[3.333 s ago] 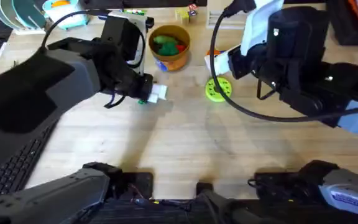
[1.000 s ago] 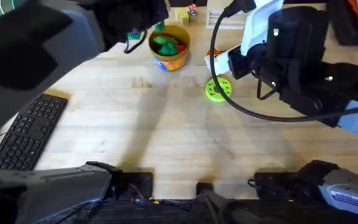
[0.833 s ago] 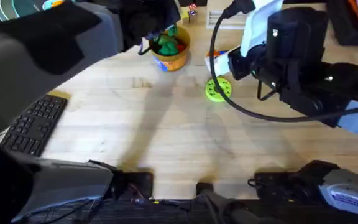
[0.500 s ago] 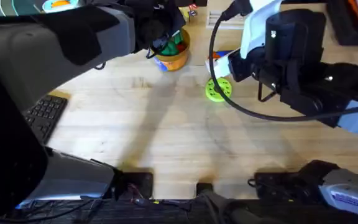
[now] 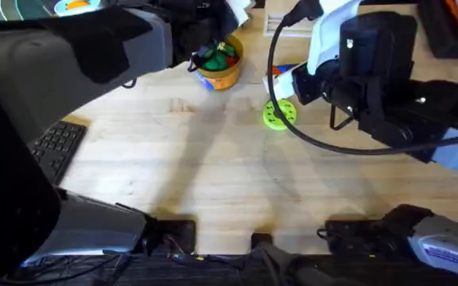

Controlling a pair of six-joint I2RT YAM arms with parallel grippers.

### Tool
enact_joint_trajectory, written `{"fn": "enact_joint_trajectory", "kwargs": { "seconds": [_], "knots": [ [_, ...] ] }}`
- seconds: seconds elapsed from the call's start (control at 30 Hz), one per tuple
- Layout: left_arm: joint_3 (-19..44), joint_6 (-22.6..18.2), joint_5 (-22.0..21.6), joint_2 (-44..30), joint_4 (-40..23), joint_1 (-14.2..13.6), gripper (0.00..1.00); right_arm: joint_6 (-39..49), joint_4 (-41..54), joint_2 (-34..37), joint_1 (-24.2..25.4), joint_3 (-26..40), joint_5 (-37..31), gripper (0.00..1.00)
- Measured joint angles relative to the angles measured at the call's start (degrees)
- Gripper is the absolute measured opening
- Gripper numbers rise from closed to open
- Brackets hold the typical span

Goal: Pick up the gripper from the table and insert it into the empty holder that is missing its gripper. Then pick up a screw, insert it into the mounting hole, and use the screwdriver to tighten it. Finally, clean up the table by picking up the vegetable and placing it into the bucket.

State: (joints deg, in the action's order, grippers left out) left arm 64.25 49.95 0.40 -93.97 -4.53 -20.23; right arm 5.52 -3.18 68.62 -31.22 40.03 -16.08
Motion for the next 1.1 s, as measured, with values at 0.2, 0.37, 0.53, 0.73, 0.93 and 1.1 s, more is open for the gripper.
{"fn": "enact_joint_trajectory", "kwargs": {
  "seconds": [0.2, 0.37, 0.53, 0.73, 0.93, 1.1],
  "knots": [
    [0.0, -2.2, 0.0, 5.2, 0.3, 0.0, 0.967, 0.0, 3.1, -2.7, 0.0, 0.2, 0.0, 0.991],
    [0.0, -11.4, 0.0, 13.9, -2.1, 0.0, 0.968, -0.2, 16.0, -6.2, 0.0, 5.8, 0.0, 0.991],
    [0.0, -22.3, -0.2, 21.7, -11.9, 0.0, 0.97, -4.2, 34.9, -7.2, 0.0, 16.7, 0.0, 0.99],
    [0.0, -34.0, -0.2, 28.9, -30.6, 0.0, 0.971, -10.4, 53.5, -7.4, 0.0, 29.4, 0.7, 0.99],
    [0.0, -41.7, -0.2, 36.1, -48.2, 0.0, 0.974, -12.4, 61.6, -8.3, 0.0, 35.0, 5.2, 0.99],
    [0.0, -45.1, -0.2, 42.3, -53.8, 0.0, 0.974, -13.0, 62.2, -8.6, 0.0, 35.0, 9.0, 0.99]
  ]
}}
